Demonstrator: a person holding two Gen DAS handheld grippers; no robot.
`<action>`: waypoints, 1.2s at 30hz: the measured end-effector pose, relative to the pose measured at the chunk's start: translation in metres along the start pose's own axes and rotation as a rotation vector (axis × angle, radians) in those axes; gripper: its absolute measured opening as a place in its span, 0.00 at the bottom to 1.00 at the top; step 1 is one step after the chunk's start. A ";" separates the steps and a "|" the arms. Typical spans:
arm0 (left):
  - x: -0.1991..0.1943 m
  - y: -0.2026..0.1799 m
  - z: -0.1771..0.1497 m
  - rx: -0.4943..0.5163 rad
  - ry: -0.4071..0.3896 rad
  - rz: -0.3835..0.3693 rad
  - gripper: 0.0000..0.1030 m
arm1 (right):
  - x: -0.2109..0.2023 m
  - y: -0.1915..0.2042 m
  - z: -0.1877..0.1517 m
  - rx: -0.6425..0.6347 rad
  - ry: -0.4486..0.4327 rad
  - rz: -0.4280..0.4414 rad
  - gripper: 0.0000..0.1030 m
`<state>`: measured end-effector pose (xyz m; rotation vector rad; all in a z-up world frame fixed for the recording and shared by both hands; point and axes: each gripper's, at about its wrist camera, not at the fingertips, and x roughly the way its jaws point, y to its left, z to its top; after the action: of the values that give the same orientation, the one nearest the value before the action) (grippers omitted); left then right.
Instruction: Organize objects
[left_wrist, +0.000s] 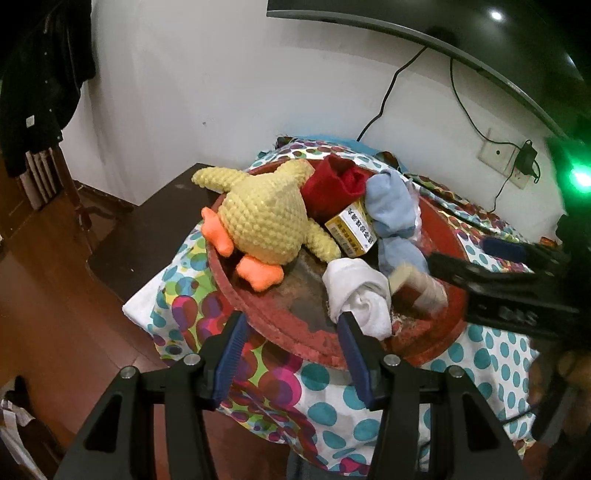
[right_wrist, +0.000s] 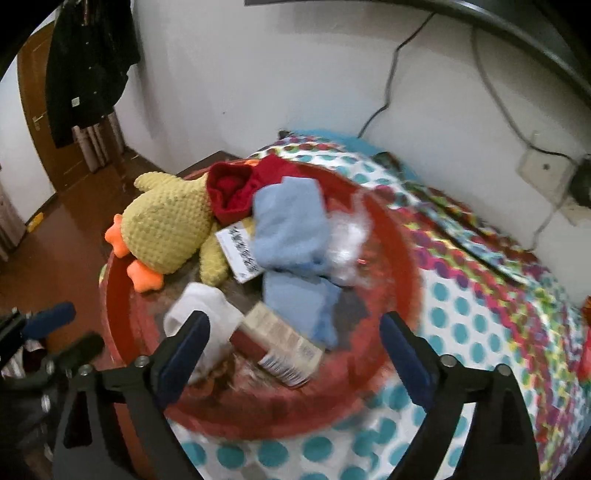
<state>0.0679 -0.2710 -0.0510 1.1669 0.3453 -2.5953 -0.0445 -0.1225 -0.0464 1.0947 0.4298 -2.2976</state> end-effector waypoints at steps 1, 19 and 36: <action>0.000 -0.002 0.000 0.006 -0.001 0.011 0.51 | -0.004 -0.003 -0.003 0.013 0.008 -0.020 0.92; -0.003 -0.039 0.016 0.062 0.004 0.120 0.51 | -0.049 -0.015 -0.035 0.087 0.017 -0.133 0.99; 0.005 -0.040 0.011 0.061 0.025 0.126 0.51 | -0.031 -0.019 -0.046 0.109 0.082 -0.108 0.99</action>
<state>0.0436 -0.2380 -0.0437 1.2011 0.1931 -2.5005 -0.0121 -0.0744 -0.0498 1.2506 0.4084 -2.4013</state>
